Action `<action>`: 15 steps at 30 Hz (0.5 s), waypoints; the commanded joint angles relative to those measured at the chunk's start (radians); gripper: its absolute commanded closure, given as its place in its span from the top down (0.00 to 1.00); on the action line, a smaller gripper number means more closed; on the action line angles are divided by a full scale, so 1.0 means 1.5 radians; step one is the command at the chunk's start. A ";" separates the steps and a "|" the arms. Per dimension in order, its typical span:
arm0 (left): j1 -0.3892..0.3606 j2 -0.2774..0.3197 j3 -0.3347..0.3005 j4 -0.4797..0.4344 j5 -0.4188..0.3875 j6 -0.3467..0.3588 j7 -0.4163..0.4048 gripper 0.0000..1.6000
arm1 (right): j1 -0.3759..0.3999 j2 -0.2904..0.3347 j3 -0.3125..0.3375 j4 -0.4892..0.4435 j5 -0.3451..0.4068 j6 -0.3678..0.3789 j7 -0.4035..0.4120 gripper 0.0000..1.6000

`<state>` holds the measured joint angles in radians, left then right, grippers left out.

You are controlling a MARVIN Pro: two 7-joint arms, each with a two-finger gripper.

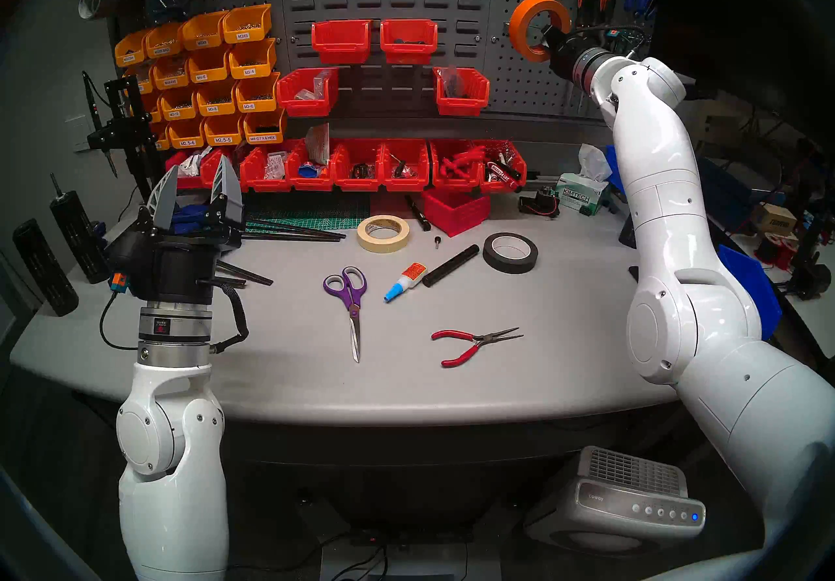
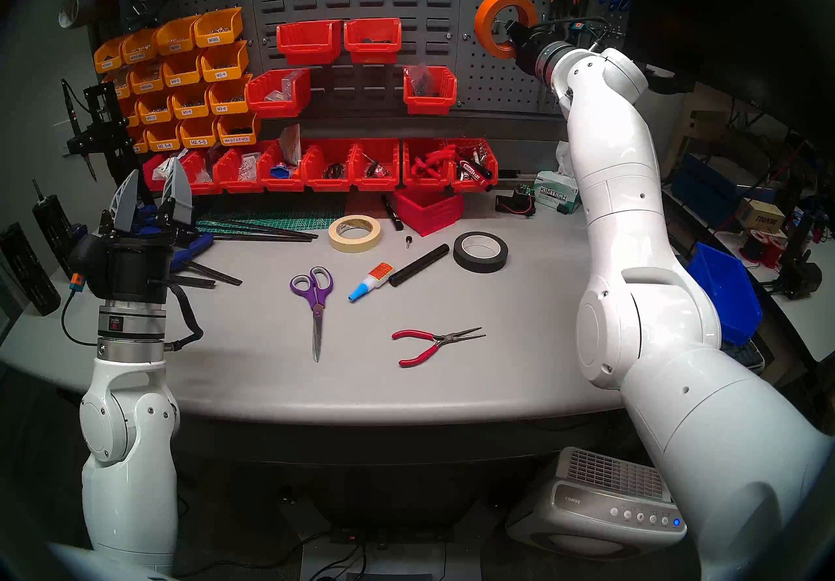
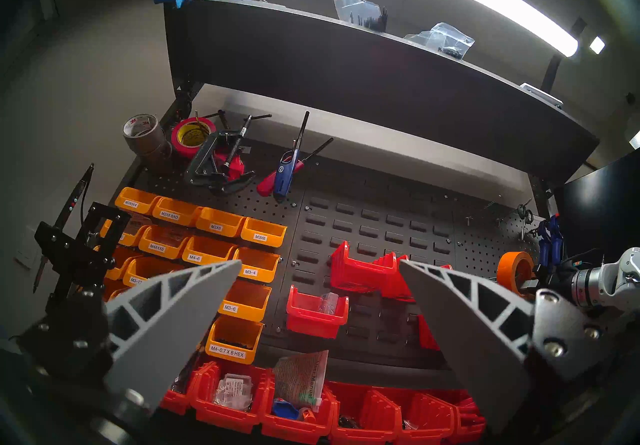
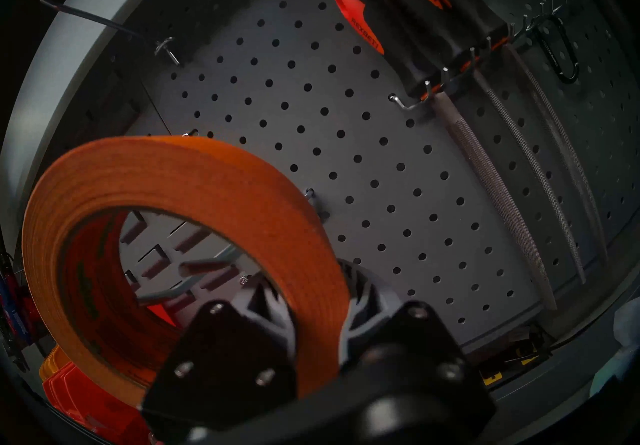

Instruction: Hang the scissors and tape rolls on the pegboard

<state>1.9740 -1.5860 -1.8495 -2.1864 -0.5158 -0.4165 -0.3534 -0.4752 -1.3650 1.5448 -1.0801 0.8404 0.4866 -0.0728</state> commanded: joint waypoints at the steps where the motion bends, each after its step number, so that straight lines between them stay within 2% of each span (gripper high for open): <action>1: -0.008 -0.002 0.000 -0.020 0.000 -0.007 0.000 1.00 | 0.061 -0.002 0.003 0.003 -0.007 -0.021 -0.004 0.00; 15: -0.006 -0.002 0.002 -0.021 0.000 -0.008 0.000 1.00 | 0.072 0.001 0.003 0.037 -0.024 -0.031 -0.002 0.00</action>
<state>1.9742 -1.5858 -1.8497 -2.1867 -0.5177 -0.4171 -0.3533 -0.4380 -1.3711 1.5434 -1.0144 0.8111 0.4670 -0.0804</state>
